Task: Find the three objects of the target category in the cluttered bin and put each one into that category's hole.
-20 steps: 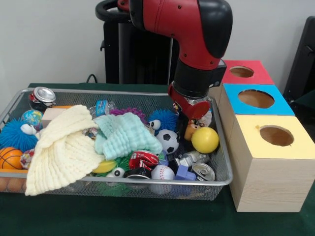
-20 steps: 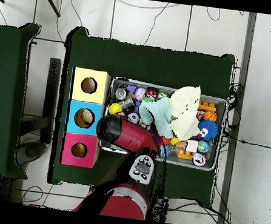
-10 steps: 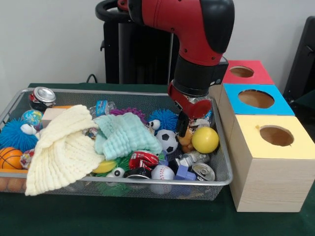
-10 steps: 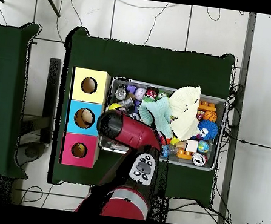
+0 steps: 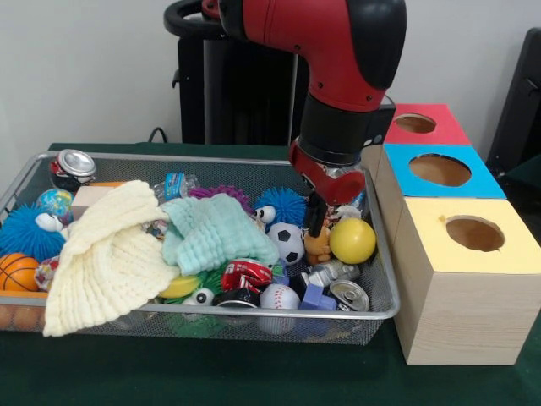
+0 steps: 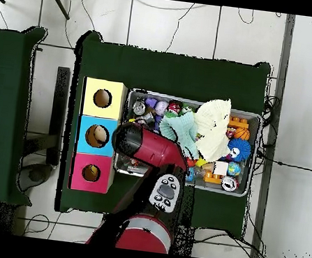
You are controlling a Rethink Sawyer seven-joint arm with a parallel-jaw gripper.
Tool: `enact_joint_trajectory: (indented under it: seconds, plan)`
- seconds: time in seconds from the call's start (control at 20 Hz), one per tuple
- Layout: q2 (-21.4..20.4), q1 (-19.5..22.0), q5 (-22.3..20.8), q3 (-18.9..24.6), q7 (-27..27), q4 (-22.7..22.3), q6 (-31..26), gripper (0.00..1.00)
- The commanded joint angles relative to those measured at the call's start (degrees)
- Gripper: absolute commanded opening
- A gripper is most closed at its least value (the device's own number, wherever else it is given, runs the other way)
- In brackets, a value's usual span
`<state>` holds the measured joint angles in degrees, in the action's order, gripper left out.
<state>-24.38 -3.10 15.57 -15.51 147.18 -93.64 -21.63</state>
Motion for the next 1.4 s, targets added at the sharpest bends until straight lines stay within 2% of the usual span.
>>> enact_joint_trajectory:
  seconds: [0.05, 0.15, 0.7, 1.2, 1.4]
  plan:
    - [-0.4, 0.8, 0.2, 1.4, 5.0, 3.5, -6.0, 0.0]
    - [-0.4, 0.6, 0.1, 1.1, 5.1, 3.6, -6.2, 0.0]
    - [-3.5, -1.6, -0.8, -1.6, 5.7, 4.2, -15.3, 0.0]
    - [-4.8, -2.7, -1.3, -2.8, 5.6, 4.5, -18.0, 0.0]
    - [-5.4, -2.6, -1.3, -2.6, 5.0, 3.6, -17.2, 0.0]
